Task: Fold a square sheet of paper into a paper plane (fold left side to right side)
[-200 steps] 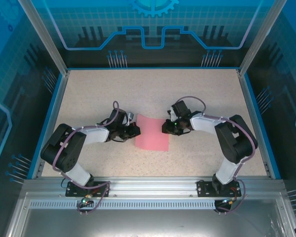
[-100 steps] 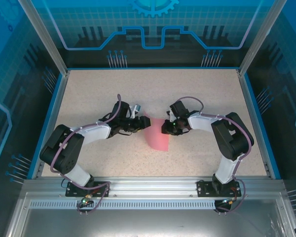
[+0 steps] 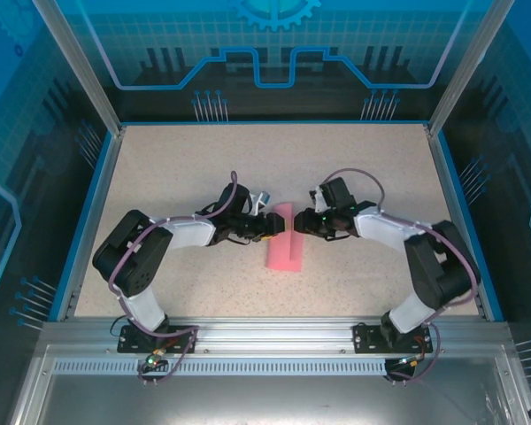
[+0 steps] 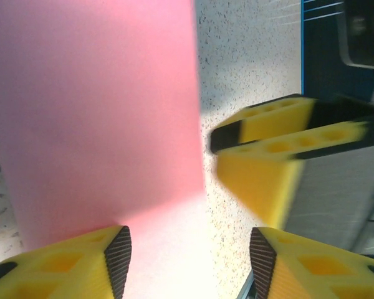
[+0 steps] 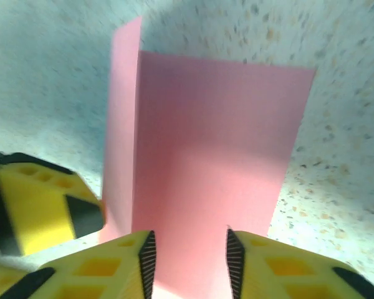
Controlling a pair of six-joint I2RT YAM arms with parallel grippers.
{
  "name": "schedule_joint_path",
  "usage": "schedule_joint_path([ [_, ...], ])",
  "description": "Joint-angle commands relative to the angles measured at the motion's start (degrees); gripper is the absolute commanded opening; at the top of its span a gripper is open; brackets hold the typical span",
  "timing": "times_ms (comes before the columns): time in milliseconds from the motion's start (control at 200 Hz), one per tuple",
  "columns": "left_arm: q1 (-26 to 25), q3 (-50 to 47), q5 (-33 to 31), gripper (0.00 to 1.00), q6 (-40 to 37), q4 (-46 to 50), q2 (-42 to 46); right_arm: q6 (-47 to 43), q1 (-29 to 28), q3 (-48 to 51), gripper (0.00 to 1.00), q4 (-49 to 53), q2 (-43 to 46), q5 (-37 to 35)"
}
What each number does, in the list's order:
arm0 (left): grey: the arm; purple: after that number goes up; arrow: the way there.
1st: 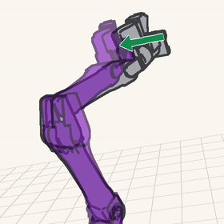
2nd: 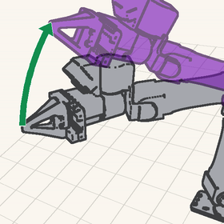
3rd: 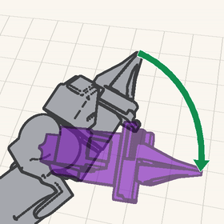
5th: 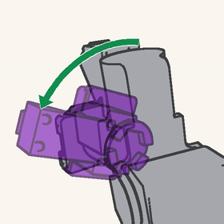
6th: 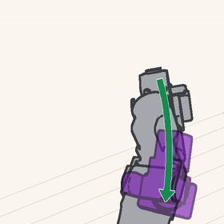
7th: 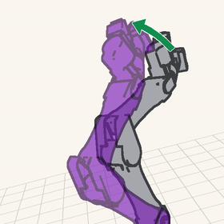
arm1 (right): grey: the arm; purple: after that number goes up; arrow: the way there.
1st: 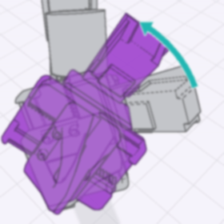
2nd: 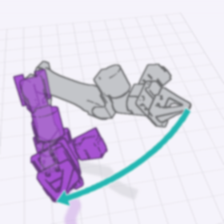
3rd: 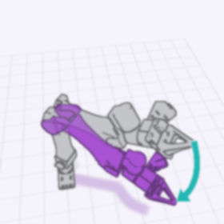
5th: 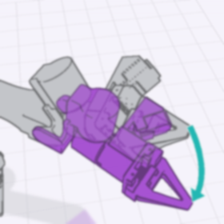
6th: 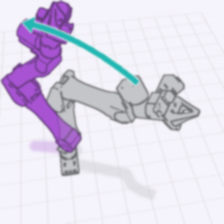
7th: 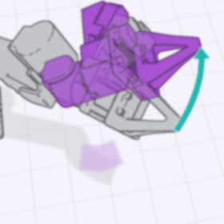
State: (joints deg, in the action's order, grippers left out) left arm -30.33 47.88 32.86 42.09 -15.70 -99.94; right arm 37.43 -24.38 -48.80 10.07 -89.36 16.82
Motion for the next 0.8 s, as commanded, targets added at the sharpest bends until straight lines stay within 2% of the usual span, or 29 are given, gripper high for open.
schedule_joint_path([
  [0, -0.26, 1.78, 0.72, 0.51, -0.68, 0.24, -0.42, 0.91, 2.10, 2.82, 0.44, -2.86, 3.67, 3.90],
  [155, -0.26, 2.17, 0.58, 0.46, -1.22, 1.09, -0.75, 3.61, 1.94, 3.02, 0.48, -7.33, 2.22, 10.74],
  [375, -0.33, 2.19, 0.45, 0.44, -1.39, 1.34, -0.96, 4.76, -0.12, 1.17, 0.46, -8.68, -2.99, 12.38],
  [485, -0.28, 1.78, 0.15, 0.43, -1.52, 1.39, -0.40, 5.04, -0.40, 0.78, 0.37, -8.28, -4.73, 12.13],
  [705, -0.28, 1.81, -1.43, 0.44, -3.00, 3.92, 1.51, 4.14, -0.30, 1.25, 0.00, -6.96, -4.61, 10.53],
  [790, -0.34, 2.36, -4.58, 0.47, -5.57, 8.90, 4.14, 2.56, -0.07, 0.90, 0.00, -3.39, -3.91, 8.20],
])
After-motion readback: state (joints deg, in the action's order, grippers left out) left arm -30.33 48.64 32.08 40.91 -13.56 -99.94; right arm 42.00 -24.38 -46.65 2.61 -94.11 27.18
